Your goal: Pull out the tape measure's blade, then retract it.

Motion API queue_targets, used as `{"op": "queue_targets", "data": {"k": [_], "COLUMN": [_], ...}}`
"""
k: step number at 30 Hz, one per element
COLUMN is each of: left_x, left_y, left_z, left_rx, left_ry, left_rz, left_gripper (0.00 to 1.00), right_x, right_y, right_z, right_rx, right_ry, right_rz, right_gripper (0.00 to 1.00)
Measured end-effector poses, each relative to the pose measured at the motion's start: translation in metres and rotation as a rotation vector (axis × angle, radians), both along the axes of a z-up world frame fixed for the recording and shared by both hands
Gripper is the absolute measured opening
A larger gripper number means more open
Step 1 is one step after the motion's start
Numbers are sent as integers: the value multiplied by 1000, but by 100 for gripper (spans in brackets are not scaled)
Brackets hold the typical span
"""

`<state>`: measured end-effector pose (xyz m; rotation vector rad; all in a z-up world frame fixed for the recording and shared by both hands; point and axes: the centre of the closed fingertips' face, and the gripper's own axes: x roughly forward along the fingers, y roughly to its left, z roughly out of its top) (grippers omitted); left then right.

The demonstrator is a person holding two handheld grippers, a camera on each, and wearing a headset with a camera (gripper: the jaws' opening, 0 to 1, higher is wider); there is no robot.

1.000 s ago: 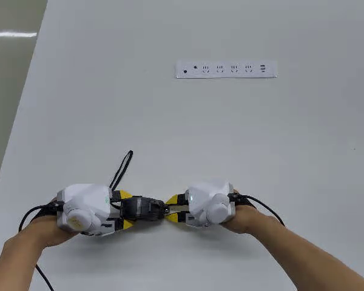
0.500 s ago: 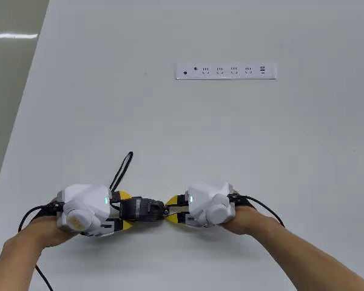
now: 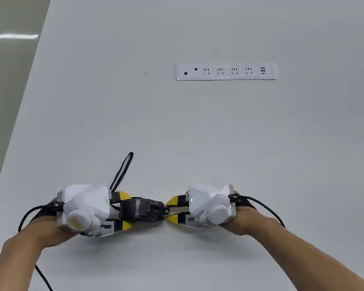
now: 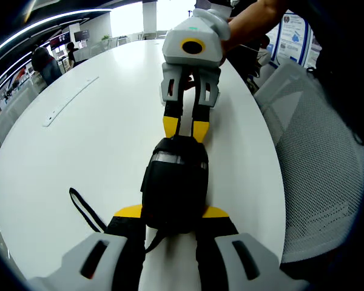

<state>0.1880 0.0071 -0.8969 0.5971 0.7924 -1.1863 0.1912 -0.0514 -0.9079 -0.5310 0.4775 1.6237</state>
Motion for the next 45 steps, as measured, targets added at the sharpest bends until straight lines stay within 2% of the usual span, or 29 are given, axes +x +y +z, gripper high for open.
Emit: {"op": "queue_targets", "data": {"k": [45], "left_x": [0], "left_y": [1], "left_z": [-1], "left_rx": [2], "left_ry": [8], "left_rz": [7], "left_gripper": [28], "right_x": [1], "right_y": [-12], "right_z": [3], "right_rx": [-5], "right_ry": [8], "right_rz": [-16], "right_gripper": [9]}}
